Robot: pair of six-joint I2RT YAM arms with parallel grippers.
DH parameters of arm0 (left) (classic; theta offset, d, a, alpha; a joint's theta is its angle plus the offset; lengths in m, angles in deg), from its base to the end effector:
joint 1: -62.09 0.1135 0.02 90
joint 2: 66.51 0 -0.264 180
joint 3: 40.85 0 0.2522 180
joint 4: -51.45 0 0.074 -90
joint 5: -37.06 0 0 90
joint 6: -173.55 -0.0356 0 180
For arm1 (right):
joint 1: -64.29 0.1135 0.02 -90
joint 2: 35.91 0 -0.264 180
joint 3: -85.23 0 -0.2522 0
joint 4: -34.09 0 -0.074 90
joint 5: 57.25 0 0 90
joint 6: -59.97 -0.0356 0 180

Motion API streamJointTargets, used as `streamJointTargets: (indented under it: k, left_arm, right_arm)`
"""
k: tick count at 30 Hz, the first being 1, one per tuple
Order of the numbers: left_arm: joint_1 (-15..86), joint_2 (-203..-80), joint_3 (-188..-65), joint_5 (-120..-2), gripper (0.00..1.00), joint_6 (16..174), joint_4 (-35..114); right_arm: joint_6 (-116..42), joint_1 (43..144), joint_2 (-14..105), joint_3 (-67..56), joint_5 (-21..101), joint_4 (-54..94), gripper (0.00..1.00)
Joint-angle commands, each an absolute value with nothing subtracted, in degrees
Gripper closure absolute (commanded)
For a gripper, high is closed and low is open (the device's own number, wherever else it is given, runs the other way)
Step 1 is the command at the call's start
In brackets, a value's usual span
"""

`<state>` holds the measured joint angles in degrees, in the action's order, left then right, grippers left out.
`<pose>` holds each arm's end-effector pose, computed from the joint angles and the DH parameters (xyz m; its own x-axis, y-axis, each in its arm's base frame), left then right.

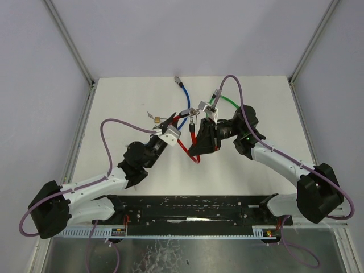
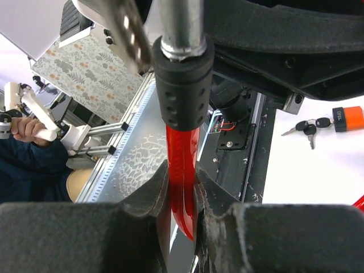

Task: Lock with the key
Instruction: Lock the lock.

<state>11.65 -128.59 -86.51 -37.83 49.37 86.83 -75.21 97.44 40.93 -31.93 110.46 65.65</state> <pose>0.1605 -0.1797 0.3107 0.5011 0.2450 -0.8300 0.3696 0.8066 0.4612 0.2174 0.1835 0.3342 -0.4577 -0.1186 -0.8811 -0.8110 -0.3505 0.4685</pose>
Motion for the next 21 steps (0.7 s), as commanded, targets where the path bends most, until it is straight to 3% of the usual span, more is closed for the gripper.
streamJointTargets:
  k: [1,21]
  left_arm:
    - [12.16,-128.56,-88.56,-39.72,1.0,49.48,87.89]
    - [13.74,-124.77,-87.56,-44.47,1.0,53.76,86.58]
  right_arm:
    - [-75.78,98.67,40.29,-30.98,110.98,65.24,1.0]
    - [-73.57,99.02,40.92,-30.41,110.95,62.25,1.0]
